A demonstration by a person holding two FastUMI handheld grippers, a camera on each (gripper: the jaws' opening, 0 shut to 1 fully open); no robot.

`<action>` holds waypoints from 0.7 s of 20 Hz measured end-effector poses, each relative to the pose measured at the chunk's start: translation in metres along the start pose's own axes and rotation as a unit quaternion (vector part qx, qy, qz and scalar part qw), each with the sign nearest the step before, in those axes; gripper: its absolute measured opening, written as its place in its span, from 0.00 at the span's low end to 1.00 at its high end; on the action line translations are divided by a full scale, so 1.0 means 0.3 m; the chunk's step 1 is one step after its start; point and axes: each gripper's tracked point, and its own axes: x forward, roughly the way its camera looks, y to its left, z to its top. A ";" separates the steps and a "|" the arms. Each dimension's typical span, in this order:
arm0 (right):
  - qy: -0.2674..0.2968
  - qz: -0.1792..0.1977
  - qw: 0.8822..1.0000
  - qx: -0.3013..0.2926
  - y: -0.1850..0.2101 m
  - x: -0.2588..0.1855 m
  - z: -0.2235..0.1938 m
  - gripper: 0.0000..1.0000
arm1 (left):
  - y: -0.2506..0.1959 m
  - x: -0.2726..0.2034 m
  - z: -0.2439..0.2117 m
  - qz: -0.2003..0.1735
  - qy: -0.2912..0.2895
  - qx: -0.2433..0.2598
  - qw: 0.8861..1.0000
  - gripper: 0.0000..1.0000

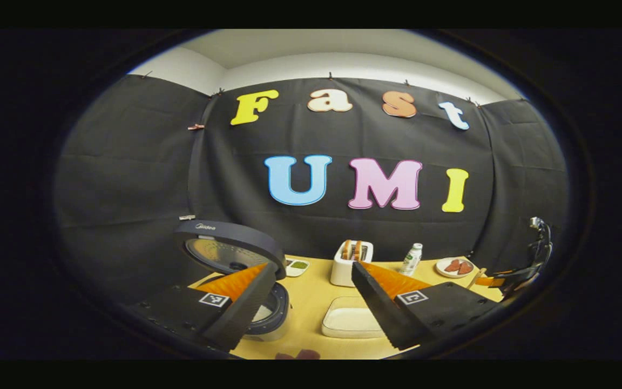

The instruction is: Close the left gripper, press the button to open the rice cooker; take a wooden spoon from the chopstick holder with the right hand, scoop a spoonful of rice and pour it into the rice cooker, then put the wooden spoon back into the chopstick holder.

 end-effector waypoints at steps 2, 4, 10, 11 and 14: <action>0.020 0.006 1.000 0.009 -0.012 0.072 -0.038 0.95 | -0.022 -0.006 -0.003 0.005 0.003 0.004 1.000 0.96; 0.034 0.021 0.999 0.022 -0.002 0.117 -0.054 0.93 | -0.043 -0.009 -0.012 0.008 0.008 0.005 1.000 0.97; 0.050 0.027 0.998 0.028 -0.005 0.203 -0.079 0.60 | -0.071 -0.013 -0.044 0.017 0.025 0.011 0.999 0.97; 0.051 0.027 0.998 0.035 -0.008 0.203 -0.077 0.30 | -0.073 -0.014 -0.047 0.018 0.025 0.012 0.999 0.97; 0.048 0.046 0.996 0.057 0.019 0.196 -0.073 0.18 | -0.068 -0.015 -0.044 0.020 0.025 0.013 0.999 0.97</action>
